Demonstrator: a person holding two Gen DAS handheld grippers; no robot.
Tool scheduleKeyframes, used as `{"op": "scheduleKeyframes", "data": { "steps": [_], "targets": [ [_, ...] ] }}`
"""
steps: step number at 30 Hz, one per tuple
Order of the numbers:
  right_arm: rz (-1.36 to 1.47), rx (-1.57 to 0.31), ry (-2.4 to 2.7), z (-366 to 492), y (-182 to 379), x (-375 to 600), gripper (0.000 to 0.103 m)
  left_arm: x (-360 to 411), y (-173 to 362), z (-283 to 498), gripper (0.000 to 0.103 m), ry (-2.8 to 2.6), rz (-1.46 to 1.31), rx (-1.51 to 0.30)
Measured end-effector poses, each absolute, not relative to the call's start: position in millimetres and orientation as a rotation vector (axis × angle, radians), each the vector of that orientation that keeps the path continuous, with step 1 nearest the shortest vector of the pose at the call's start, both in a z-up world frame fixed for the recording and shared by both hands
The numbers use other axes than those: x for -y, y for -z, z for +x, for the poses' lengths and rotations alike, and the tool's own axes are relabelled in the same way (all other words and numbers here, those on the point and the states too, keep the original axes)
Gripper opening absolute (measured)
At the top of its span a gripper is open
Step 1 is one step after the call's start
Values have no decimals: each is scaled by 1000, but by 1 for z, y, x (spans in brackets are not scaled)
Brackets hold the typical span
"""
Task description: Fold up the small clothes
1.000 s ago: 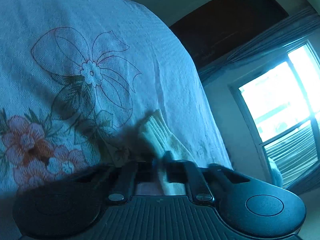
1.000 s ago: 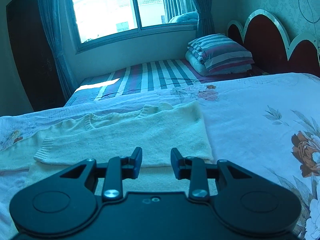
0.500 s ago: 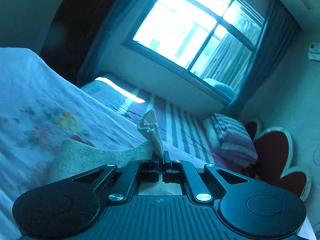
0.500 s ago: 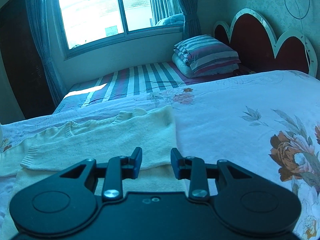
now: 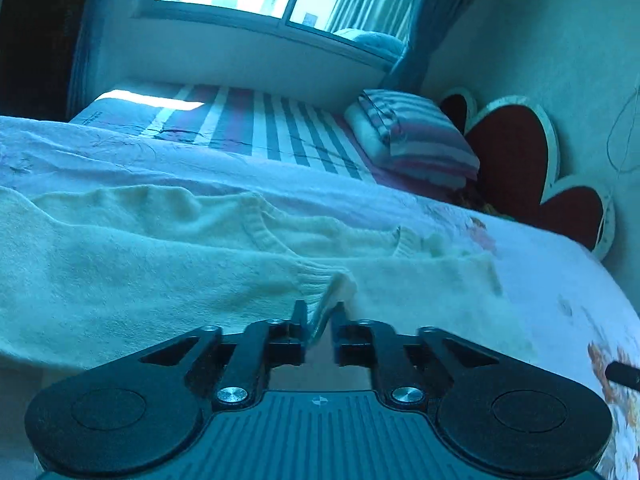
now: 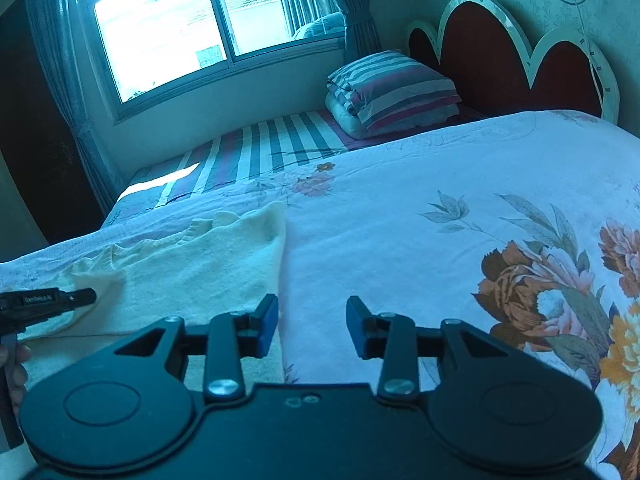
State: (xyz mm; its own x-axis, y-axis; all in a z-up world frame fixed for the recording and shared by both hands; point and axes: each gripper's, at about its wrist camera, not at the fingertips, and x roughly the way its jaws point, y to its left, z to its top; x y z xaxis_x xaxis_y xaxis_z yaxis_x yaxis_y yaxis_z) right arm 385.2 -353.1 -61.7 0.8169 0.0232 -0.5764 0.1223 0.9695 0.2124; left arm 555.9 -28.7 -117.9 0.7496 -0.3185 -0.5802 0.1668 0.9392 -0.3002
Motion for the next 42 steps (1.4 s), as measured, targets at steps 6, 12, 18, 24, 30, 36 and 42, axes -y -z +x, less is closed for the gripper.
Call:
{"op": "scheduleKeyframes", "data": {
  "steps": [6,12,18,24,30,36,42],
  "targets": [
    [345,-592,-96,402,58,328,45,-32,107,476,93,109,-251,-535],
    [498,-661,-268,457,81,256,41,-113,127,452,86,-125,-285,-608],
    [593,-776,-308,494,115,203,41,-125,142,469,86,-119,-285,-633],
    [598,-763,-301,506,112,177,24,-120,147,492,86,-98,-308,-628],
    [542,-744,-291,513,105,167,6,-109,149,498,86,-82,-261,-640],
    [462,-669,-256,505,81,189,5,-96,152,504,86,-116,-197,-649],
    [435,-640,-166,493,76,235,5,-91,153,505,86,-145,-175,-646]
  ]
}}
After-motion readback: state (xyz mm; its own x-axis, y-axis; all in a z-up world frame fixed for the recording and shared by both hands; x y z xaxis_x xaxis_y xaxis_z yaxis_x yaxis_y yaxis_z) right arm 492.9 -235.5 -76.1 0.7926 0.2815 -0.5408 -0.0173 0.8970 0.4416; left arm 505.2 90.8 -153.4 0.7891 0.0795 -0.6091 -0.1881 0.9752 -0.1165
